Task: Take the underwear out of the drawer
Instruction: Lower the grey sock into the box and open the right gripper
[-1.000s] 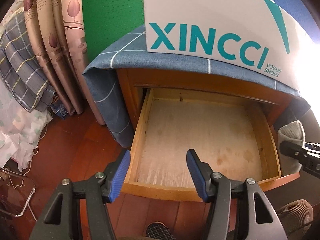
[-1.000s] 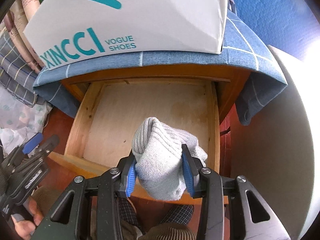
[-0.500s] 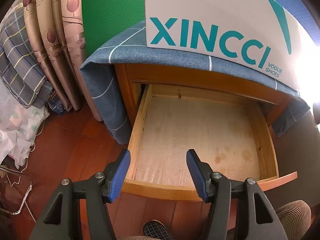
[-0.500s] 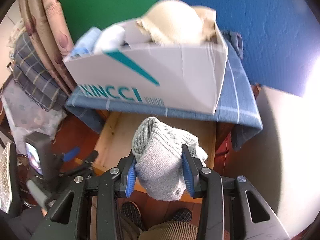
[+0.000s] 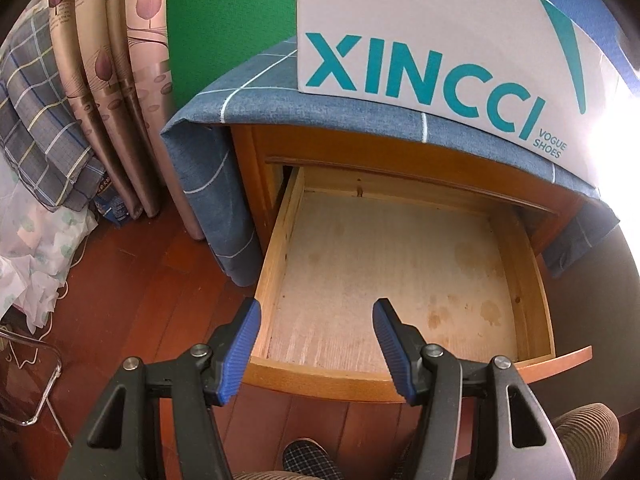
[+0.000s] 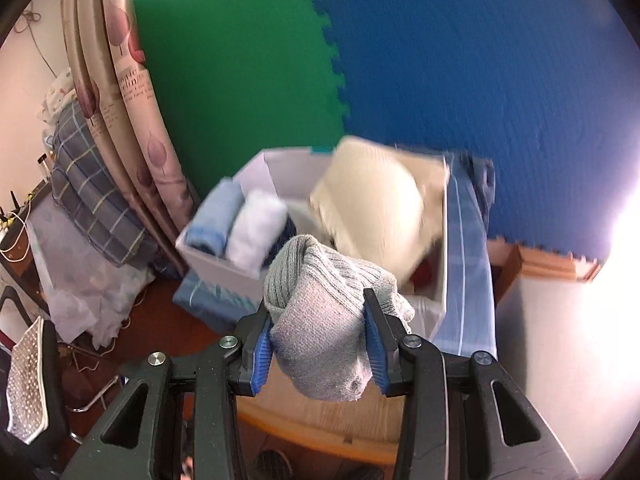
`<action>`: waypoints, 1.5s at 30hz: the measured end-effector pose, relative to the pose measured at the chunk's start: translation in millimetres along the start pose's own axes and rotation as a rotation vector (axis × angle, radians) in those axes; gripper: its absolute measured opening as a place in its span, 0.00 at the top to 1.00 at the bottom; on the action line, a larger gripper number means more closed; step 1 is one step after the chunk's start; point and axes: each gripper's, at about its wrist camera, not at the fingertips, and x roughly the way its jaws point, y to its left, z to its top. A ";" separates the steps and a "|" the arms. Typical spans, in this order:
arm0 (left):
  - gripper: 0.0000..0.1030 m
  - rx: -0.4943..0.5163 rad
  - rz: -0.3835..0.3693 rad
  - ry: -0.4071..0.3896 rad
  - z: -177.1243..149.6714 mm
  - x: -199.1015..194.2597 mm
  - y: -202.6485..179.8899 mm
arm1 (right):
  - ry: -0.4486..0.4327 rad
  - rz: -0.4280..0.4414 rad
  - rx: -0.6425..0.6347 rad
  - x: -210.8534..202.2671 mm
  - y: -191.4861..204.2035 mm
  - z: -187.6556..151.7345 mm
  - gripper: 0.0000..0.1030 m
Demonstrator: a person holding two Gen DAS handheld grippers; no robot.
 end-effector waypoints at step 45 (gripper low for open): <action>0.42 -0.021 0.028 0.018 -2.2 4.4 4.7 | 0.130 -0.075 -0.117 149.0 51.6 41.7 0.31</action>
